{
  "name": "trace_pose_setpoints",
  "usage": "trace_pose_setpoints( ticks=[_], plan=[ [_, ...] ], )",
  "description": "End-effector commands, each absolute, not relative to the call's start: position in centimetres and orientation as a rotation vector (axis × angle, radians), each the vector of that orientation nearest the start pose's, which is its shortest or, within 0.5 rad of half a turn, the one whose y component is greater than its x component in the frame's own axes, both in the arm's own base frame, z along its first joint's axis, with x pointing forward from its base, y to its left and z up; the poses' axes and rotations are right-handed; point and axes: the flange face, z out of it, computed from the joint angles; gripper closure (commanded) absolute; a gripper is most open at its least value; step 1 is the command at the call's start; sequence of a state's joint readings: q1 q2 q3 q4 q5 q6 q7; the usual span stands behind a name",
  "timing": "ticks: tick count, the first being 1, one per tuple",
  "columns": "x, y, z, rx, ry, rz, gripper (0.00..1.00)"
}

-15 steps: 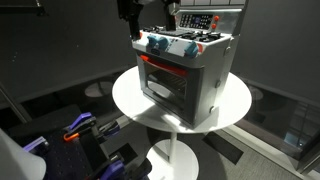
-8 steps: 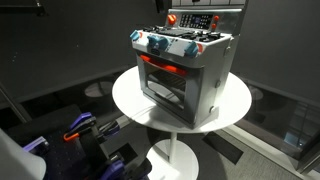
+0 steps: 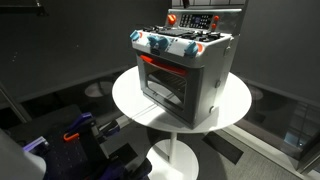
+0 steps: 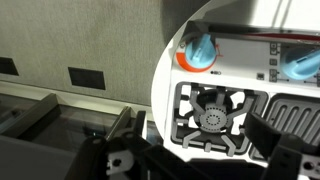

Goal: Press the top switch on the stove

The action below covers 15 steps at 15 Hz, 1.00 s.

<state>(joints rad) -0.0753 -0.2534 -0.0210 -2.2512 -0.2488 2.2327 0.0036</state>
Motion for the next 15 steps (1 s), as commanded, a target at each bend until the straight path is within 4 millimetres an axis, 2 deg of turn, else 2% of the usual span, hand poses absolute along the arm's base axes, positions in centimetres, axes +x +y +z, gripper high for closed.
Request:
trace_pose_setpoints(
  ticks=[1,7,15],
  plan=[
    [49.7,-5.5,49.3,-3.336,-0.038,-0.385,0.00],
    [50.1,-5.4,48.9,-3.327,-0.045,-0.391,0.00],
    [53.1,-5.1,47.7,-3.293,-0.009,-0.543,0.00]
  ],
)
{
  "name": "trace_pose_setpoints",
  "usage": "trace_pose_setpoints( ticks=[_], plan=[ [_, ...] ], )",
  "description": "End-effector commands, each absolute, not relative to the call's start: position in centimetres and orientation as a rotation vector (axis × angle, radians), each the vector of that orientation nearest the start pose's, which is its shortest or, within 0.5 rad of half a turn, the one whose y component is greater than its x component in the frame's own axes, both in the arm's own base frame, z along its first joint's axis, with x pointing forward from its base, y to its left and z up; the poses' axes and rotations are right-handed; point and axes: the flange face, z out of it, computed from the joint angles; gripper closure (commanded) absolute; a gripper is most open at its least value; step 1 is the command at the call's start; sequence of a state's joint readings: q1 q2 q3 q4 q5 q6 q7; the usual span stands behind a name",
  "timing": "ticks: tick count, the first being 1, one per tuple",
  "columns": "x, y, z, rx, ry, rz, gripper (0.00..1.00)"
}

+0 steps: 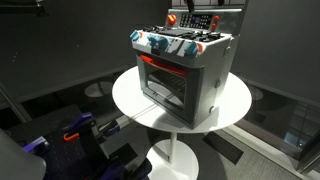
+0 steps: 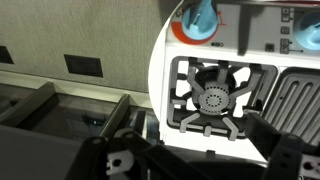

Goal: Press the top switch on the stove

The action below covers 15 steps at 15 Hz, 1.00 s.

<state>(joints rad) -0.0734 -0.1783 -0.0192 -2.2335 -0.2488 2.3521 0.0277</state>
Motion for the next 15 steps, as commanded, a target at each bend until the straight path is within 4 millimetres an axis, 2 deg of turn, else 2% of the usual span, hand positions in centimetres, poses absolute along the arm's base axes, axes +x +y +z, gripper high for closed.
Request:
trace_pose_setpoints(
  ticks=[1,8,15],
  plan=[
    [53.6,-5.1,47.6,-3.292,-0.002,-0.570,0.00],
    [56.7,-5.2,47.4,-3.268,0.074,-0.674,0.00],
    [60.2,-5.6,46.2,-3.265,0.147,-0.669,0.00]
  ],
)
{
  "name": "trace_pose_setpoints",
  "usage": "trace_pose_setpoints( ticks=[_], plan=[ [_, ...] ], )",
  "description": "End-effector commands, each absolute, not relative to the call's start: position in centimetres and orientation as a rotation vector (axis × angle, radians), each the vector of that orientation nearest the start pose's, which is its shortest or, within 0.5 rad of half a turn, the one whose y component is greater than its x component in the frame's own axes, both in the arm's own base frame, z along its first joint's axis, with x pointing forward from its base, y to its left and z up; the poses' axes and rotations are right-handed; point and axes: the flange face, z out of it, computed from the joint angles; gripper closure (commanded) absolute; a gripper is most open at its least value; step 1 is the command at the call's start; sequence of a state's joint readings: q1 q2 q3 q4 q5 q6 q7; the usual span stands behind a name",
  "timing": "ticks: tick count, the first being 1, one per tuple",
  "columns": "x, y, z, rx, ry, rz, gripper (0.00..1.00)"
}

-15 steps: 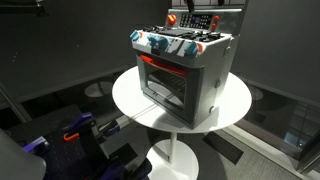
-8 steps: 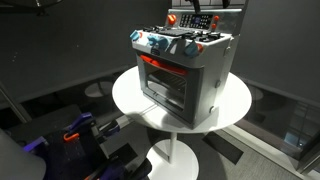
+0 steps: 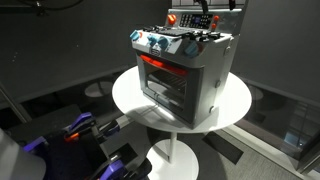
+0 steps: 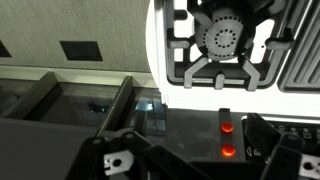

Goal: Press the top switch on the stove

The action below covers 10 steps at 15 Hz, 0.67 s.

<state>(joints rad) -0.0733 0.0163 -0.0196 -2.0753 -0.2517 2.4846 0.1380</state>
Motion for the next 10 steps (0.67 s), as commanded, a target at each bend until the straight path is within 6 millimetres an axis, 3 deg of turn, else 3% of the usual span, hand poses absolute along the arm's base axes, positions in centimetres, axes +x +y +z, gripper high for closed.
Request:
trace_pose_setpoints(
  ticks=[1,10],
  plan=[
    [60.7,-5.6,46.0,-3.265,0.156,-0.668,0.00],
    [64.0,-5.4,45.1,-3.260,0.179,-0.673,0.00]
  ],
)
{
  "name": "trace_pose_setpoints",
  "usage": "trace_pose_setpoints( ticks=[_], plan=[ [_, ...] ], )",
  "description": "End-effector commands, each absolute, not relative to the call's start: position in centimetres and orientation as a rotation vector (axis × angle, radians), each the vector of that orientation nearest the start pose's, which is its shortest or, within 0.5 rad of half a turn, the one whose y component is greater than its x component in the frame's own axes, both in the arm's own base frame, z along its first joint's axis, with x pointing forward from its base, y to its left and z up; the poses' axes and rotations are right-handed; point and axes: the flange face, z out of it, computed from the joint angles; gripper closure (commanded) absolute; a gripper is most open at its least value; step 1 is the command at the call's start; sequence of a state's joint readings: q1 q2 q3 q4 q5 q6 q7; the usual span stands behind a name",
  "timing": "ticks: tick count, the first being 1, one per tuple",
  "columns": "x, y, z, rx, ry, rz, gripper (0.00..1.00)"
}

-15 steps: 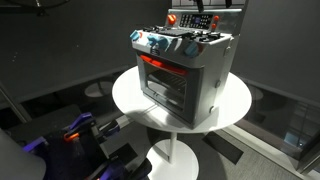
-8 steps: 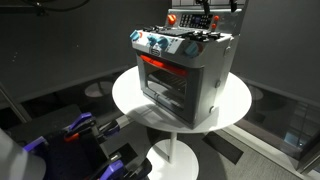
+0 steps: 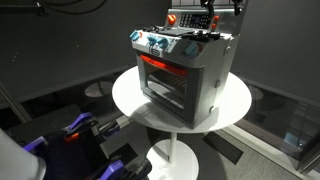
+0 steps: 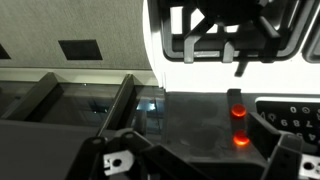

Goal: Press the top switch on the stove

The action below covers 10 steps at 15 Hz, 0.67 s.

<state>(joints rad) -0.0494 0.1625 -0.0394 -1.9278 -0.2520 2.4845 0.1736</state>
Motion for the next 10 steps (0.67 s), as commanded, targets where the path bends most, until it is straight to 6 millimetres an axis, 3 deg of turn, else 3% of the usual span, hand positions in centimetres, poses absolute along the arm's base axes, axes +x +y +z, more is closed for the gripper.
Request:
trace_pose_setpoints(
  ticks=[1,10],
  plan=[
    [64.3,-5.3,45.0,-3.261,0.177,-0.677,0.00],
    [66.0,-5.4,44.5,-3.267,0.180,-0.682,0.00]
  ],
)
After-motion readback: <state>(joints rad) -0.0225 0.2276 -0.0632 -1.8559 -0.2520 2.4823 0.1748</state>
